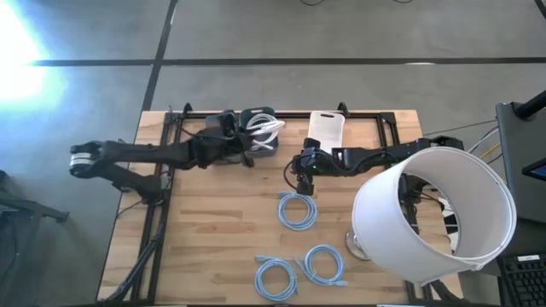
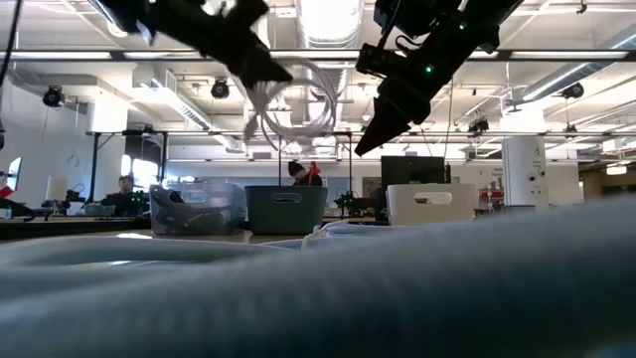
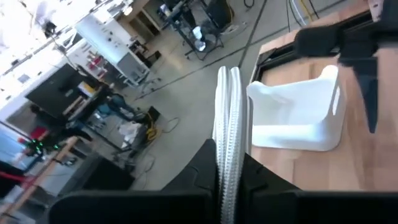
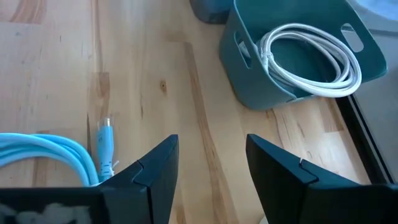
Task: Sort HDMI cables
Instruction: Put the white HDMI cable into the blue bin
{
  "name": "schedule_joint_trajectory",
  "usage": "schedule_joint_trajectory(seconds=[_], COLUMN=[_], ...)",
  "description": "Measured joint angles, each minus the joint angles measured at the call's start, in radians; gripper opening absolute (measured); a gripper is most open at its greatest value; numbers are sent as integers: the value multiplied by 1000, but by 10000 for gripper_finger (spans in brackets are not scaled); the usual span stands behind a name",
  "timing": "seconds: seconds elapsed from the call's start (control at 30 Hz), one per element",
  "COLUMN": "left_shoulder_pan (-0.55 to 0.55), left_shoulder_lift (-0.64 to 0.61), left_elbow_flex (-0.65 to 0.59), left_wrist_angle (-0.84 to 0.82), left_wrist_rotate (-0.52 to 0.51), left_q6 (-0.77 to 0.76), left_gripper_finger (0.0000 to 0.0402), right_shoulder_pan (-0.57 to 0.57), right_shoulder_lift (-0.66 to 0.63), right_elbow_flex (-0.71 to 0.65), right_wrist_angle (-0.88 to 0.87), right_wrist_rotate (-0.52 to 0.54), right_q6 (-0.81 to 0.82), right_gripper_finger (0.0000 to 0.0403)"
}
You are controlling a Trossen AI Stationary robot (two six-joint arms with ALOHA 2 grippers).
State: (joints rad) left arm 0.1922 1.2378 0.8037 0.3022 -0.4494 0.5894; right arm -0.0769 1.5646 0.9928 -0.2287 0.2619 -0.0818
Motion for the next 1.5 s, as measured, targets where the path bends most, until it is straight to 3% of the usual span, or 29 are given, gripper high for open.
schedule_joint_trajectory(seconds=[0.17, 0.33, 0.57, 1.07, 1.33, 1.5], left_shoulder_pan=[94, 150, 149, 144, 141, 125], left_shoulder_lift=[153, 309, 446, 442, 442, 442], left_elbow_flex=[-38, -43, -22, 49, 52, 83], left_wrist_angle=[181, 269, 293, 213, 98, 82], left_wrist_rotate=[-6, -79, -83, -85, -83, -57], left_q6=[1, 2, -46, -110, -177, -176], left_gripper_finger=[16, 16, 21, 141, 168, 178], right_shoulder_pan=[0, 0, 0, 0, 0, 0], right_shoulder_lift=[1, 1, 1, 1, 1, 1], right_elbow_flex=[0, 0, 0, 0, 0, 0], right_wrist_angle=[1, 1, 0, 0, 1, 2], right_wrist_rotate=[0, 0, 0, 0, -8, -117], right_q6=[1, 2, 1, 3, 4, 4], right_gripper_finger=[185, 185, 185, 185, 185, 185])
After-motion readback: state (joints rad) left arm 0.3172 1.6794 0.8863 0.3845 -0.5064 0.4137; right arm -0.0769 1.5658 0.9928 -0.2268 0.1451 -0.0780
